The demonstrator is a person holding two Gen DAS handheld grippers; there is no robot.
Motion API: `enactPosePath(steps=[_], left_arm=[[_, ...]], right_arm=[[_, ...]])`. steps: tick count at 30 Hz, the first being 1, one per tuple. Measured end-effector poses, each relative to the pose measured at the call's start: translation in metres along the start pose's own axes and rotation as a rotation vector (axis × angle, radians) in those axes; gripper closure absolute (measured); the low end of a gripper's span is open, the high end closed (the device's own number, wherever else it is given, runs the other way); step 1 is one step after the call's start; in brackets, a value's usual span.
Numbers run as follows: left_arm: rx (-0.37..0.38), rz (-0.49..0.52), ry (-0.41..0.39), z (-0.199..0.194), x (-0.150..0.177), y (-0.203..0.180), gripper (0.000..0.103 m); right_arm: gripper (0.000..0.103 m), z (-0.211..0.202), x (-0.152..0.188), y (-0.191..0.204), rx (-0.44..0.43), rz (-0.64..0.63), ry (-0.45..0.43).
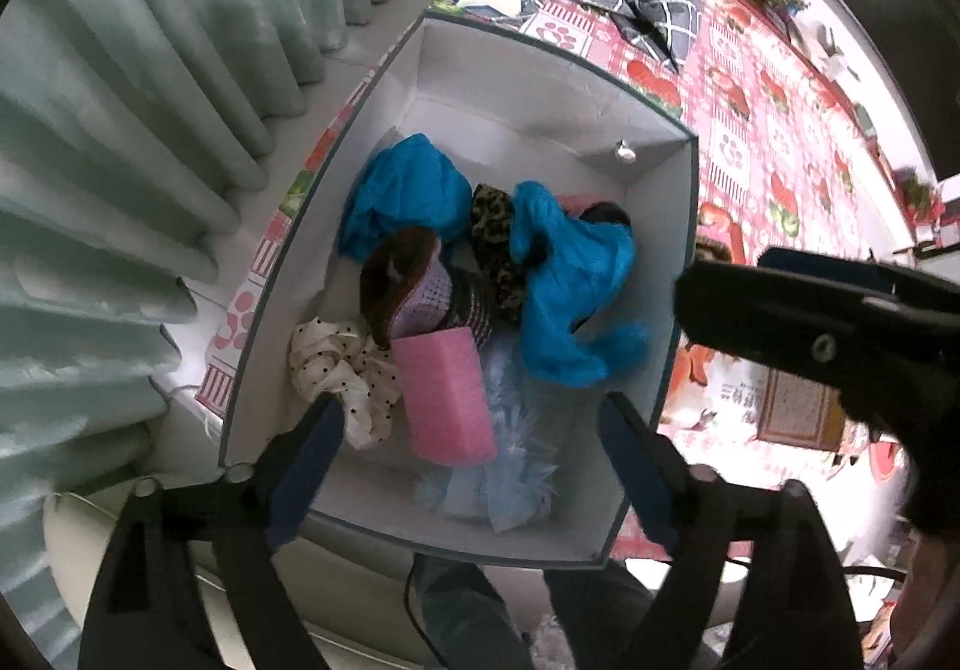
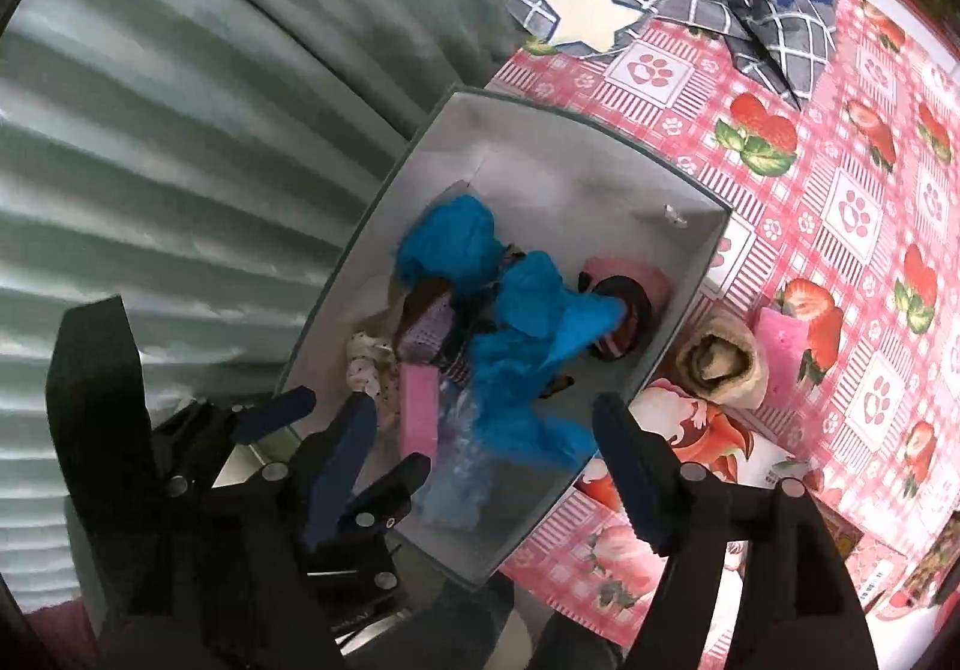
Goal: Organize soft objects
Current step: 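Move both grippers from the box back over the tablecloth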
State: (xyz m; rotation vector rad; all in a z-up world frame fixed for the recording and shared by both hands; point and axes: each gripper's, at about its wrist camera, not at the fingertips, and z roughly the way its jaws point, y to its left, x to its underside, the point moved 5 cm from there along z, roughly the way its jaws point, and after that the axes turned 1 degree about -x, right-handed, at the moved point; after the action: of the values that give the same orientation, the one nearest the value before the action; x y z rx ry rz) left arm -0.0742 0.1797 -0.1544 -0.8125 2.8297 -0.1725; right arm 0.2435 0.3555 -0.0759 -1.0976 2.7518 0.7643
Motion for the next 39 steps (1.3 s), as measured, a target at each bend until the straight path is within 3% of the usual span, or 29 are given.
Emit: enactPosePath(steps=[5,7,17,22,30,39], left_arm=[[0.021,-0.024,-0.039,-0.009,-0.007,-0.003,0.000],[0.049,-0.015,-0.057,-0.015,-0.013,-0.010,0.000],[0.111,0.129,-0.069,-0.028,-0.034,-0.075,0.000],[0.120,0.223,-0.044,-0.021,-0.031,-0.111,0.000],[0.101,0.328,-0.023,-0.007,-0.026,-0.152,0.000],[0.055,0.293,0.000,0.007,-0.030,-0.165,0.000]], right_arm=[[0.026,-0.019,-0.002,-0.021,-0.005,0.060,-0.002],[0.000,-0.033,-0.002,-0.036,-0.019,0.101,-0.006],[0.000,-0.112,0.019,-0.146,-0.074,0.405,-0.021],[0.000,-0.123,0.033,-0.199,-0.008,0.470,0.027],[0.000,-0.058,0.013,-0.249,0.076,0.342,0.183],[0.000,0.060,-0.027,-0.250,0.101,0.130,0.331]])
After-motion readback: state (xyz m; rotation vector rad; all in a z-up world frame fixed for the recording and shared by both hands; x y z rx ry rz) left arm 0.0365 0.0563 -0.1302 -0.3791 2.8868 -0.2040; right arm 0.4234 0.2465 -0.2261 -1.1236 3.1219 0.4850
